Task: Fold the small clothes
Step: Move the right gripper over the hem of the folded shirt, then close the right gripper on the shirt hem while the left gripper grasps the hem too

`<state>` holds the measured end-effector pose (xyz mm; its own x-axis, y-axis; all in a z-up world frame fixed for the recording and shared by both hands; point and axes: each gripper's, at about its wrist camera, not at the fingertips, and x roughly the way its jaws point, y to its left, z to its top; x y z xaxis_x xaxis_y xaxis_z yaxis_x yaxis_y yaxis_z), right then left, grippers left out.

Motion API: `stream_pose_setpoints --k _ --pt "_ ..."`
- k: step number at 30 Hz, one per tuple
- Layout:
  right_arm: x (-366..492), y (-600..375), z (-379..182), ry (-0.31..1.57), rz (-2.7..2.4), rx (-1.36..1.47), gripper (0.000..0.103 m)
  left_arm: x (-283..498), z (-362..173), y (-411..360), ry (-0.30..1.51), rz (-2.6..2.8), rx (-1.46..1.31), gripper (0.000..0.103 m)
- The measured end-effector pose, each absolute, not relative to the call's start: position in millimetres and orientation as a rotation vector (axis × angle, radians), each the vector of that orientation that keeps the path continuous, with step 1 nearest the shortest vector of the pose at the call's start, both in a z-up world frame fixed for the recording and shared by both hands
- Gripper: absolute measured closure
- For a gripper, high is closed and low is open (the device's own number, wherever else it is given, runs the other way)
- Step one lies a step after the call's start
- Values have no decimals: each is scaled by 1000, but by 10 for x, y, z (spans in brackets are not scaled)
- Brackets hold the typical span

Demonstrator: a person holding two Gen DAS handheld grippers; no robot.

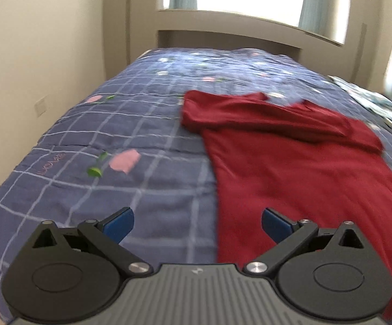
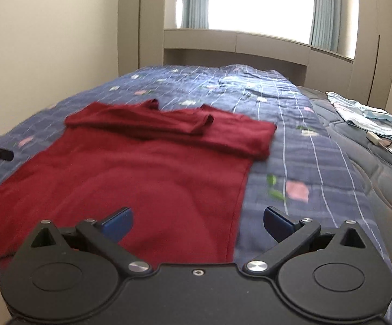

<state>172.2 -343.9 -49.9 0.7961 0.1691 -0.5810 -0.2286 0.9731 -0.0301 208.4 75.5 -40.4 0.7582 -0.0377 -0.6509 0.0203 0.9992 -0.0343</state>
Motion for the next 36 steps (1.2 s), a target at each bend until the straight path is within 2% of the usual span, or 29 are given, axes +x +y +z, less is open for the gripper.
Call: stream_pose_setpoints --k 7,15,24,27,29,32,36 --pt "1011 -3271 -587 629 281 -239 1 1558 -468 446 676 -165 100 0" --pt "628 -3006 -787 624 331 -414 2 1201 -604 235 689 -258 210 0" --pt "459 -2653 -1002 456 310 -698 16 1060 -646 101 690 -323 267 0" --pt "440 -2578 -1043 413 336 -757 35 1007 -653 28 682 -360 294 0" --pt "433 -2559 -1054 405 353 -775 67 979 -664 -37 678 -385 311 0" --pt "481 -2549 -1030 426 370 -760 91 962 -681 -154 667 -425 339 0" --pt "659 -2633 -757 474 404 -556 94 971 -685 -351 649 -465 369 0"
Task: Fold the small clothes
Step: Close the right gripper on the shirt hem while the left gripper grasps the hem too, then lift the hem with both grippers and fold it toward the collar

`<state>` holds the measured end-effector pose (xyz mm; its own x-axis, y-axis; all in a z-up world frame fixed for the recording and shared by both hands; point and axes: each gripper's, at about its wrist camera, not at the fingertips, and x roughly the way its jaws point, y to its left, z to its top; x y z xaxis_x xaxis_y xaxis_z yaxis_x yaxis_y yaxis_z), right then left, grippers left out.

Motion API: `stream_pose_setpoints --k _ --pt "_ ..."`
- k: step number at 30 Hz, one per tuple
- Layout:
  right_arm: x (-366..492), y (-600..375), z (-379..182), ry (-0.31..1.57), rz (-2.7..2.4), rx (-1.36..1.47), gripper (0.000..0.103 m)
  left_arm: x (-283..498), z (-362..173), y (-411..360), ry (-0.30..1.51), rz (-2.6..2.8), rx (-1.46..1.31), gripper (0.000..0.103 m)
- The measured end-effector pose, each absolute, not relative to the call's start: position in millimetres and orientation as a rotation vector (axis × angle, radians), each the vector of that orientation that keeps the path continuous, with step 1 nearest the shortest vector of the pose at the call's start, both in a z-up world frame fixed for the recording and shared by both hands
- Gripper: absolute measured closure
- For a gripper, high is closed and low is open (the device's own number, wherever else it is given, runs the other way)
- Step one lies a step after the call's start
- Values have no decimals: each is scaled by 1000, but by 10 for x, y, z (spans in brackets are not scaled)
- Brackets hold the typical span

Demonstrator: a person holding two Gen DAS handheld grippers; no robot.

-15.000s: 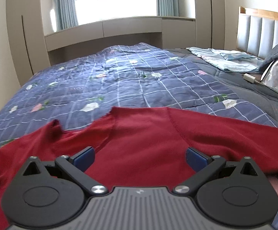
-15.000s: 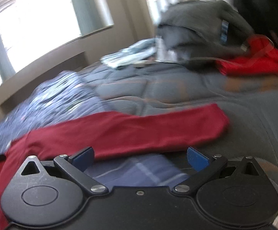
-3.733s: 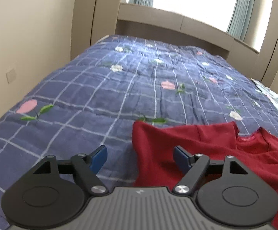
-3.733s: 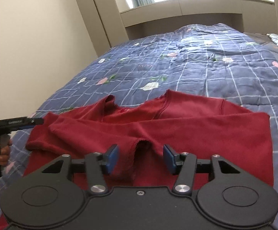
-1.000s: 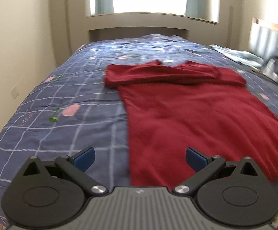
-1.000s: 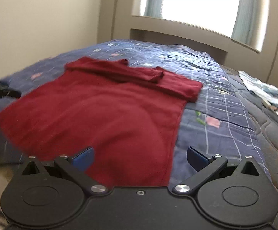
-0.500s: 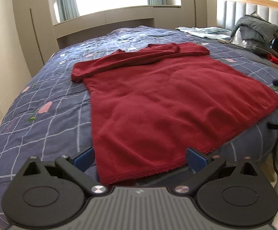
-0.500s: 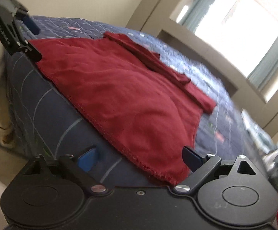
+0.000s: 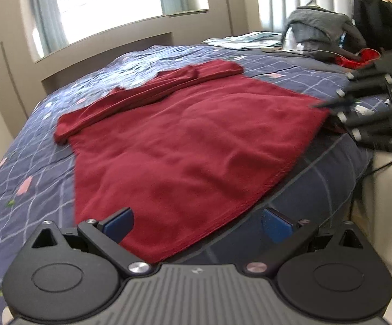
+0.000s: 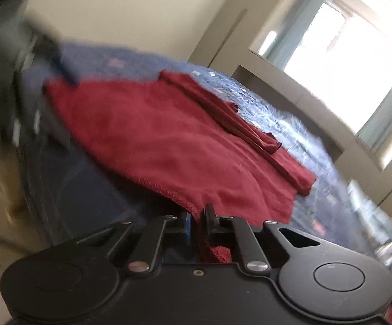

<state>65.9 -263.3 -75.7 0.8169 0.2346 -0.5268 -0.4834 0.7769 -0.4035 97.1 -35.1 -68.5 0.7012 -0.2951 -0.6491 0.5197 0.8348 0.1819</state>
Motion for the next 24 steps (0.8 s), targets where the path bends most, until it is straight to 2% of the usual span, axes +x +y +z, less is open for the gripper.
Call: stream_pose_setpoints --k 7,9,12,14,17,19,21,23,24 --pt "960 -2761 -274 494 438 -357 96 1039 -724 -639 610 -435 412 1" --pt "982 -2779 -205 495 447 -339 96 1076 -714 -662 599 -387 420 4" --pt "959 -2815 -151 495 453 -324 96 1134 -690 -640 589 -322 443 18" --pt "955 -2834 -139 499 453 -320 96 1166 -688 -596 593 -274 469 32" --pt "944 -2846 -166 505 452 -315 96 1160 -704 -482 601 -233 521 41" --pt "925 -2850 -187 512 450 -315 96 1119 -728 -409 606 -223 568 44" --pt "896 -2853 -229 519 448 -322 96 1068 -752 -338 612 -221 614 53" --pt "879 -2856 -282 533 446 -333 96 1032 -772 -270 619 -230 638 71" --pt "869 -2847 -318 540 444 -344 96 1019 -773 -244 625 -234 644 77"
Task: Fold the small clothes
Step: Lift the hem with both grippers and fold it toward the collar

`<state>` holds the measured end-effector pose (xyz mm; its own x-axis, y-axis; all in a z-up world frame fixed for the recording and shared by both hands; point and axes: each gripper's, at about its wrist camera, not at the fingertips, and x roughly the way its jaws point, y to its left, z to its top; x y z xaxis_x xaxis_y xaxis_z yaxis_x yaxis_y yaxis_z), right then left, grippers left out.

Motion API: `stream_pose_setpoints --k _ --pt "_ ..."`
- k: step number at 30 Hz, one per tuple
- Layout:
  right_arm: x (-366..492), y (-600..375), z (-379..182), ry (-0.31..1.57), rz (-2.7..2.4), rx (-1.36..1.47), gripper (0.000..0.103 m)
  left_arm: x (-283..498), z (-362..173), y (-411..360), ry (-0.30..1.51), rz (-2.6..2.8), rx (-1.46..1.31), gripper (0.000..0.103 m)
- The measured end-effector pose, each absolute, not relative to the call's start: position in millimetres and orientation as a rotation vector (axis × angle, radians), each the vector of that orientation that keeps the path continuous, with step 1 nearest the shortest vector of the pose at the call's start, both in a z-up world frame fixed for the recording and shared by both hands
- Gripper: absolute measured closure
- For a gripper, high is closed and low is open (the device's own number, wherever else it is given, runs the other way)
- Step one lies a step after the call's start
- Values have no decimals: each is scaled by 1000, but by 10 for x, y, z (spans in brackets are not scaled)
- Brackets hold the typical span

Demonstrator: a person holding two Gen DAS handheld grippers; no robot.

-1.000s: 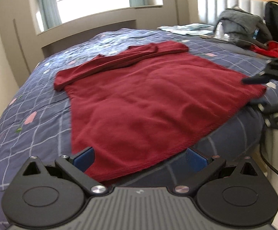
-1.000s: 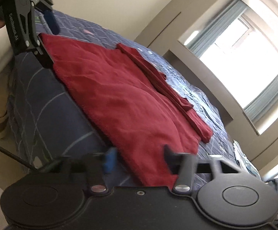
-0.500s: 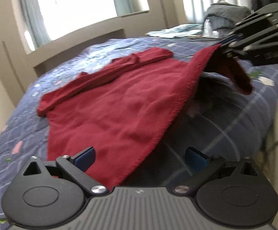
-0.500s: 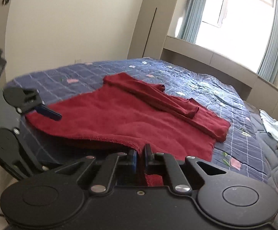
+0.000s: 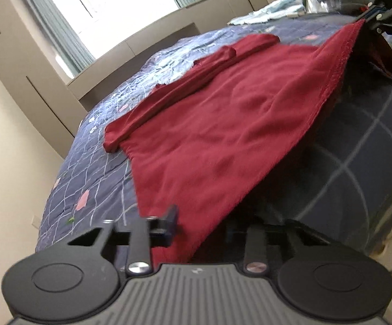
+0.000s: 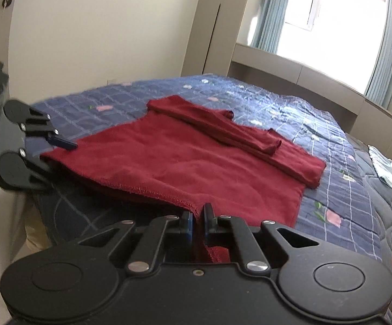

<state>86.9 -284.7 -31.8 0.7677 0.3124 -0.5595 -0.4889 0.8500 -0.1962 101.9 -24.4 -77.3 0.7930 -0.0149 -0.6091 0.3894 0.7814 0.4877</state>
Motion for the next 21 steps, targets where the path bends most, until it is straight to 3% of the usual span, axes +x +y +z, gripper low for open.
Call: stream_pose_setpoints --k 2,3,13,21 --pt "849 -2823 -400 553 446 -373 96 1013 -762 -210 627 -243 650 95" --pt "839 -2811 -435 557 448 -384 96 1014 -761 -203 623 -243 657 97" --pt "602 -2783 -395 550 457 -504 99 687 -470 -155 507 -332 790 100" --pt "89 -2833 -152 668 583 -482 99 136 -202 9 621 -480 752 100"
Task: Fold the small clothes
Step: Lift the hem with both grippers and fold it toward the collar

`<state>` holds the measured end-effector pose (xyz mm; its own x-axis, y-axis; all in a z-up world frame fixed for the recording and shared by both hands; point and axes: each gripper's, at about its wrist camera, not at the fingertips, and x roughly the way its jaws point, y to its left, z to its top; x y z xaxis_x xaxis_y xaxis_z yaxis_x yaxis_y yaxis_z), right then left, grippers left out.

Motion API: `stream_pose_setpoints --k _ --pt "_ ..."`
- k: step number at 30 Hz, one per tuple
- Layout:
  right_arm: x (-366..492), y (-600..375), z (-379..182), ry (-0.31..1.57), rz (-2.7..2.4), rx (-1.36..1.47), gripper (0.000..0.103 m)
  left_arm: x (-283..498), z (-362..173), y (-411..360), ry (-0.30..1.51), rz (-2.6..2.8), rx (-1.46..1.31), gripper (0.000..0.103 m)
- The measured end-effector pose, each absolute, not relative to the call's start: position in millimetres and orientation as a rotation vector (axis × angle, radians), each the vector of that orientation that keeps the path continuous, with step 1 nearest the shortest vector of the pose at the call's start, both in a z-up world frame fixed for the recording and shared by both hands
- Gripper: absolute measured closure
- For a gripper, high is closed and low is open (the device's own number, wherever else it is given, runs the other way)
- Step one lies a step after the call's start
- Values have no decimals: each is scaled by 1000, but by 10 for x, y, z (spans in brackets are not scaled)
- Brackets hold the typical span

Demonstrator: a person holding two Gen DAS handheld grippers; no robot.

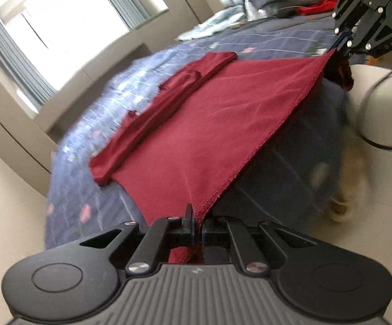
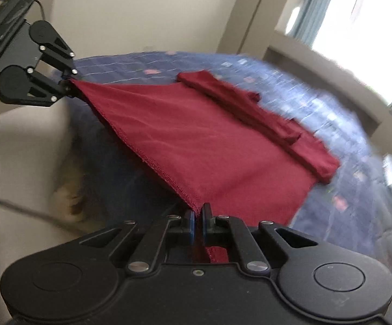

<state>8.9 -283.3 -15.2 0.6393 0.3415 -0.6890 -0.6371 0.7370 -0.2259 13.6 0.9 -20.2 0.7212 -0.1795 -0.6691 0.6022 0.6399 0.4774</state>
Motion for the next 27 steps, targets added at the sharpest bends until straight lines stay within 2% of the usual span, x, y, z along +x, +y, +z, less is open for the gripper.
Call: stream_pose_setpoints --k 5,10,14,21,27 --pt "-245 -2894 2 837 714 -418 99 -219 22 158 721 -591 681 100" --pt "-220 -2937 187 882 751 -343 99 -141 186 193 720 -573 625 100" --pt "52 -2991 371 845 748 -299 99 222 405 211 706 -524 513 99" --pt "835 -3060 879 695 681 -399 98 1053 878 125 677 -437 412 99" --pt "1737 -3077 1036 644 618 -457 97 1946 977 -106 671 -364 400 98"
